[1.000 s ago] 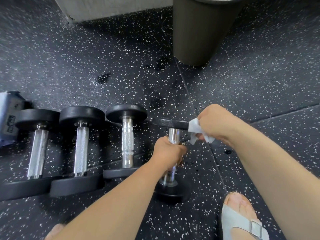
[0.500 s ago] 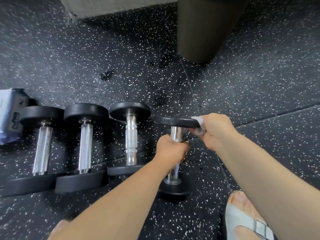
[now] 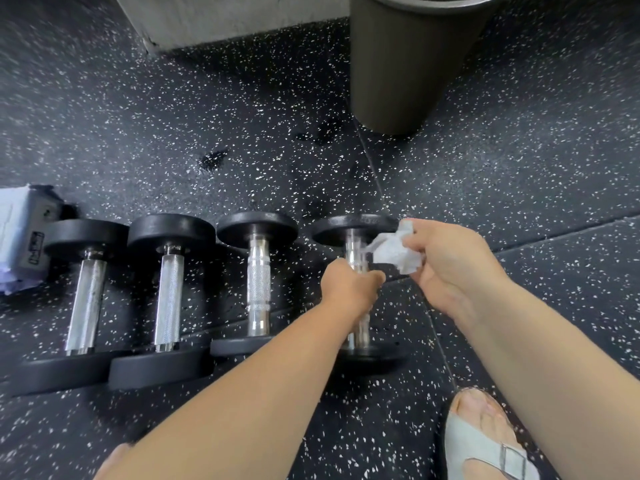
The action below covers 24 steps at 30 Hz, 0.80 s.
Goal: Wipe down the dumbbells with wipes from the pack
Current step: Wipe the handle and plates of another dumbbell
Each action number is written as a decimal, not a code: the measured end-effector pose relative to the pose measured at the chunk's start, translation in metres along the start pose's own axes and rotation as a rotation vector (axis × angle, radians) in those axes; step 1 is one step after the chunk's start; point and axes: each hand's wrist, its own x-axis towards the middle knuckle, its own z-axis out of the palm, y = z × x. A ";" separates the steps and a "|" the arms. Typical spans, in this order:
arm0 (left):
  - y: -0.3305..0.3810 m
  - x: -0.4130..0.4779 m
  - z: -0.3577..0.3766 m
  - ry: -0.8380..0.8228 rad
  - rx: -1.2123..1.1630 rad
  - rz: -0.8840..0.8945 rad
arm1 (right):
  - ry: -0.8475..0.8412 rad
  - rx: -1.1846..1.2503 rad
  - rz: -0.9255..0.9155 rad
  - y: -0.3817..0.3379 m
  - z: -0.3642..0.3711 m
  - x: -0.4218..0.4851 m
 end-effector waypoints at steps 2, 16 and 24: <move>0.008 0.004 0.004 -0.010 0.037 0.024 | 0.025 0.000 0.028 0.001 -0.010 0.009; 0.024 0.002 -0.033 -0.332 0.301 -0.024 | -0.055 -0.313 0.004 0.028 -0.012 0.024; 0.017 -0.013 -0.043 -0.380 0.338 -0.053 | -0.079 -0.440 -0.088 0.046 0.002 0.029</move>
